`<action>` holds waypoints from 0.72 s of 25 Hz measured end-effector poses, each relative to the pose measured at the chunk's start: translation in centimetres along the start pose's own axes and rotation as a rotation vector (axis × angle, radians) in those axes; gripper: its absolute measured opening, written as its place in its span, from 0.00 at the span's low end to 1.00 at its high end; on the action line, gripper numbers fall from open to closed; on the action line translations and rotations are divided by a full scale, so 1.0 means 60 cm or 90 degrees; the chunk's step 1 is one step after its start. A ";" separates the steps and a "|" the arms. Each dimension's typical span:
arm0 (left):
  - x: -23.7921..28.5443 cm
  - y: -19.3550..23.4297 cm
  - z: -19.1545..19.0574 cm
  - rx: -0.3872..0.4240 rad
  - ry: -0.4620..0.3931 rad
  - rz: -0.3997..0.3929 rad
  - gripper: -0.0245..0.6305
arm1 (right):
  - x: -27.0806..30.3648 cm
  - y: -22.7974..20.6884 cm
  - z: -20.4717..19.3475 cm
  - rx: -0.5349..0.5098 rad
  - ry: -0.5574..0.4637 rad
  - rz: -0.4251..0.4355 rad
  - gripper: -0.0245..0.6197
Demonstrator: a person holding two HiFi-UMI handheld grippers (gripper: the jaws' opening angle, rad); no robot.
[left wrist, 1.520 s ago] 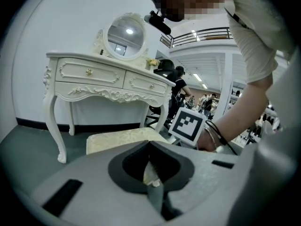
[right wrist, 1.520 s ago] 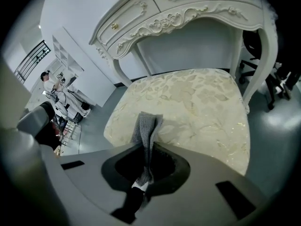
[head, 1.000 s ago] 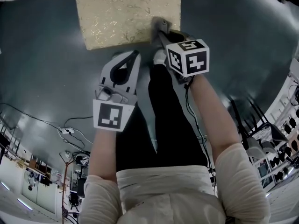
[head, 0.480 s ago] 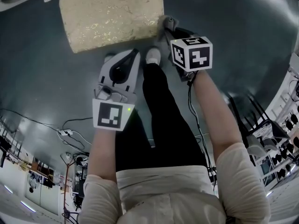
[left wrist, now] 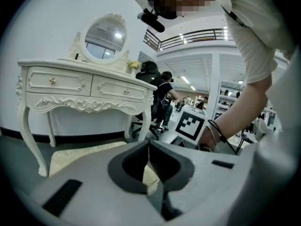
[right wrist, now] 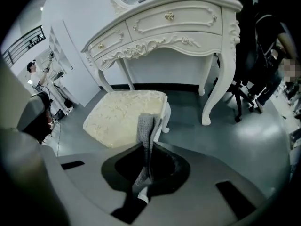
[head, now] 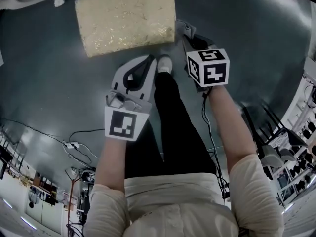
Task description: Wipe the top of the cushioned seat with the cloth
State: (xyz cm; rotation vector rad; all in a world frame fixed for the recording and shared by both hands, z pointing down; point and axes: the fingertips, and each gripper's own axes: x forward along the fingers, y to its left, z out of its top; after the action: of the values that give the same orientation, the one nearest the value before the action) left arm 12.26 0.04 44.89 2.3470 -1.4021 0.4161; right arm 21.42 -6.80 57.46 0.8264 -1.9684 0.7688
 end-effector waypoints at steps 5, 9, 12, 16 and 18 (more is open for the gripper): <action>-0.054 0.032 0.047 0.039 -0.014 0.000 0.04 | -0.045 0.061 0.039 0.010 -0.045 0.012 0.08; -0.101 0.071 0.087 0.073 -0.037 0.012 0.04 | -0.070 0.127 0.070 -0.010 -0.080 0.023 0.08; -0.141 0.094 0.114 0.075 -0.049 0.024 0.04 | -0.096 0.180 0.097 -0.019 -0.117 0.032 0.08; -0.201 0.110 0.164 0.068 -0.066 0.036 0.04 | -0.153 0.253 0.136 -0.032 -0.161 0.053 0.08; -0.230 0.116 0.202 0.075 -0.088 0.038 0.04 | -0.191 0.283 0.163 -0.043 -0.189 0.060 0.08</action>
State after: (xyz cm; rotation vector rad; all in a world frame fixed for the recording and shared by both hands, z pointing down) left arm 0.46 2.14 29.34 2.4742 -1.5528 0.3686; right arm 8.52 -1.21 39.60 0.8501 -2.2974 0.6589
